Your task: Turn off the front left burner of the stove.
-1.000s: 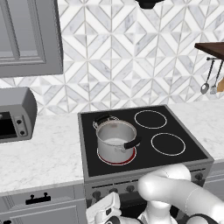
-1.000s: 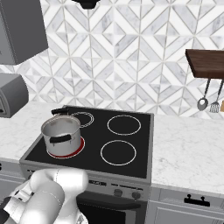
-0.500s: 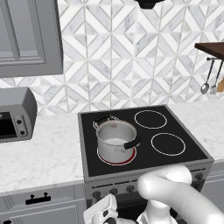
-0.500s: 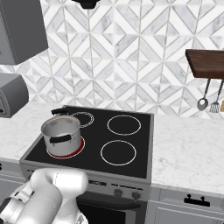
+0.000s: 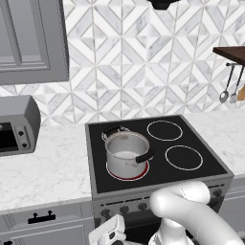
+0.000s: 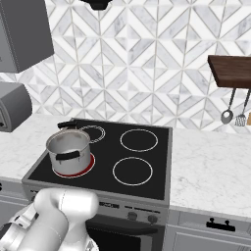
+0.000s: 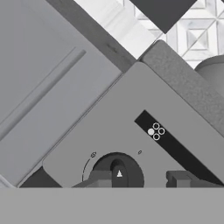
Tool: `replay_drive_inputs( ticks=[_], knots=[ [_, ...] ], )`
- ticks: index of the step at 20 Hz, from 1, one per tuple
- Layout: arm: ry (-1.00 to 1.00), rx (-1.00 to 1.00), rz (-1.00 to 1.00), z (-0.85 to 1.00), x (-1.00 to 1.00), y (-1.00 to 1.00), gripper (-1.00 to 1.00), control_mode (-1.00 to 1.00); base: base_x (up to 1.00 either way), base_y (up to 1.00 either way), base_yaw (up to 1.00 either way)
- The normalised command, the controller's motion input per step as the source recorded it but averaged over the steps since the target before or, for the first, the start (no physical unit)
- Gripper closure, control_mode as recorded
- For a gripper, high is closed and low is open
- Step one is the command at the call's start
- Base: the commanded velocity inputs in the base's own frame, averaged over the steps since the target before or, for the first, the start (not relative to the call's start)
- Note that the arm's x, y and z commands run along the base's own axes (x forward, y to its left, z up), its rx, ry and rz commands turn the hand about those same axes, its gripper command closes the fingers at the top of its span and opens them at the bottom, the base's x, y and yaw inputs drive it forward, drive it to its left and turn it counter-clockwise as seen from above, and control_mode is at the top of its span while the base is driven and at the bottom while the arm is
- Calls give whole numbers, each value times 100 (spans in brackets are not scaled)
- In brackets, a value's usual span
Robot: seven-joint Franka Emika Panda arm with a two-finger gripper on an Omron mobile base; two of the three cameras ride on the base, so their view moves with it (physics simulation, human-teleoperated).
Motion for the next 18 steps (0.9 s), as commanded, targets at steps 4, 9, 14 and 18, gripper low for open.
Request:
replay_drive_inputs(
  ticks=[4, 9, 14, 18],
  knots=[
    [1, 0, 0, 0, 11, -10, -100, -100, 0, 0, 0],
    [0, 0, 0, 0, 16, -17, -100, -100, 0, 0, 0],
    [2, 0, 0, 0, 22, -19, -100, -100, 0, 0, 0],
    [4, 0, 0, 0, 23, -26, 100, -100, 0, 0, 0]
  ],
)
